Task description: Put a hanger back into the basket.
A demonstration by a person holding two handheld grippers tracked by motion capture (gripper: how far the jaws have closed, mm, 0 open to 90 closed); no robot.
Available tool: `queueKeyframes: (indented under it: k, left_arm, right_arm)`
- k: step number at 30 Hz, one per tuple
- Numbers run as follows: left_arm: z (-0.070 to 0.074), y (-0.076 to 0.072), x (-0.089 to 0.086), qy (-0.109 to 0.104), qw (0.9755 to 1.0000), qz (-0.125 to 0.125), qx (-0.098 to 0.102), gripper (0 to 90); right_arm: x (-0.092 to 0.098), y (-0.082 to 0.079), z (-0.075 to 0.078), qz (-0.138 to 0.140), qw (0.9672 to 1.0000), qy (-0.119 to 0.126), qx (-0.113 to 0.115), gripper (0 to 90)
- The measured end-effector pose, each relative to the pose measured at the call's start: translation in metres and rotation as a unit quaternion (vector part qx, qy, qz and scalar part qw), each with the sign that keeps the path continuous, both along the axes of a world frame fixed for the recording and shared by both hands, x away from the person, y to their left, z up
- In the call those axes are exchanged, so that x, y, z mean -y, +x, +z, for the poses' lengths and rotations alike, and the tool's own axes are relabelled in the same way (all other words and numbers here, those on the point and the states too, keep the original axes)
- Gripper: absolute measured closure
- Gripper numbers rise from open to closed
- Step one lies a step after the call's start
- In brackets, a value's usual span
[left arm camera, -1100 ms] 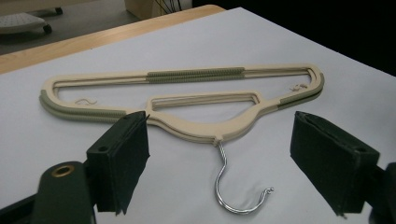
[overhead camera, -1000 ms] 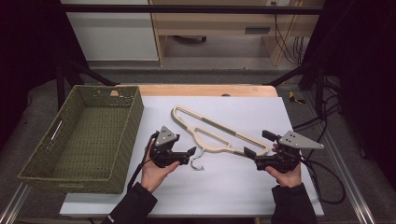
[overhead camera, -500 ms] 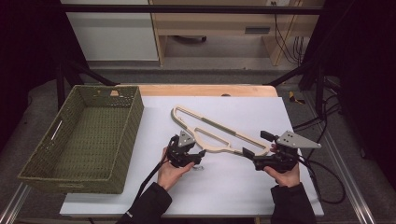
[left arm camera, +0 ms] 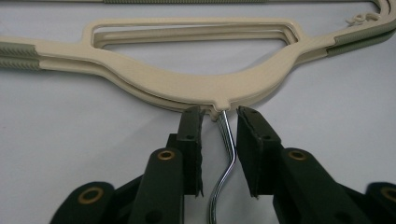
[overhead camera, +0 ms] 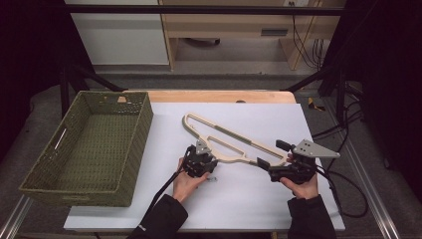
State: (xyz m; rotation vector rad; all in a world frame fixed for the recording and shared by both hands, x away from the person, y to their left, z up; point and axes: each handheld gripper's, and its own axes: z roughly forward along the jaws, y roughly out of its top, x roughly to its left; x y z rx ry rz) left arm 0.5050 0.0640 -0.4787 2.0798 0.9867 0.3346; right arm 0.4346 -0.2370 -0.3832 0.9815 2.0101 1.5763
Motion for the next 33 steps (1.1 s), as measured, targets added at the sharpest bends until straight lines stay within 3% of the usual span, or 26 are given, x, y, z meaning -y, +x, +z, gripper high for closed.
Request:
queueKeyframes:
  k: [7,9,10,17,18,20,22,25,30,33]
  left_arm:
    - [-0.002,-0.001,0.004,-0.002,1.0,-0.003,-0.004,83.4]
    - [-0.001,-0.001,0.005,0.002,1.0,-0.001,-0.002,85.3]
    - [0.0,-0.002,0.007,0.014,0.9999,-0.001,0.004,85.6]
    - [0.004,-0.004,0.008,0.025,0.9996,0.004,0.011,86.7]
    - [0.007,-0.004,0.007,0.035,0.9992,0.008,0.018,87.0]
    - [0.01,-0.005,0.005,0.04,0.9986,0.016,0.029,88.4]
    - [0.013,-0.004,0.003,0.04,0.9988,0.013,0.025,88.6]
    - [0.015,-0.007,0.005,0.057,0.9976,0.011,0.037,88.7]
    - [0.026,-0.011,0.005,0.074,0.9959,0.005,0.052,88.7]
    - [0.035,-0.014,0.006,0.078,0.9953,-0.002,0.058,88.7]
  right_arm:
    - [-0.001,0.001,-0.002,0.002,1.0,-0.004,0.0,6.2]
    - [-0.002,0.002,-0.002,0.001,1.0,-0.003,-0.001,6.3]
    - [-0.003,0.002,-0.003,0.002,1.0,-0.005,-0.004,6.5]
    - [-0.007,0.008,-0.008,0.01,0.9998,-0.013,-0.01,7.7]
    - [-0.008,0.009,-0.009,0.009,0.9997,-0.015,-0.014,7.9]
    - [-0.013,0.013,-0.013,0.013,0.9995,-0.022,-0.019,8.4]
    - [-0.017,0.017,-0.017,0.016,0.9991,-0.028,-0.026,8.9]
    - [-0.027,0.027,-0.026,0.023,0.9982,-0.042,-0.037,10.8]
    - [-0.039,0.037,-0.031,0.032,0.9974,-0.049,-0.041,13.2]
    - [-0.054,0.047,-0.036,0.044,0.9957,-0.071,-0.04,13.8]
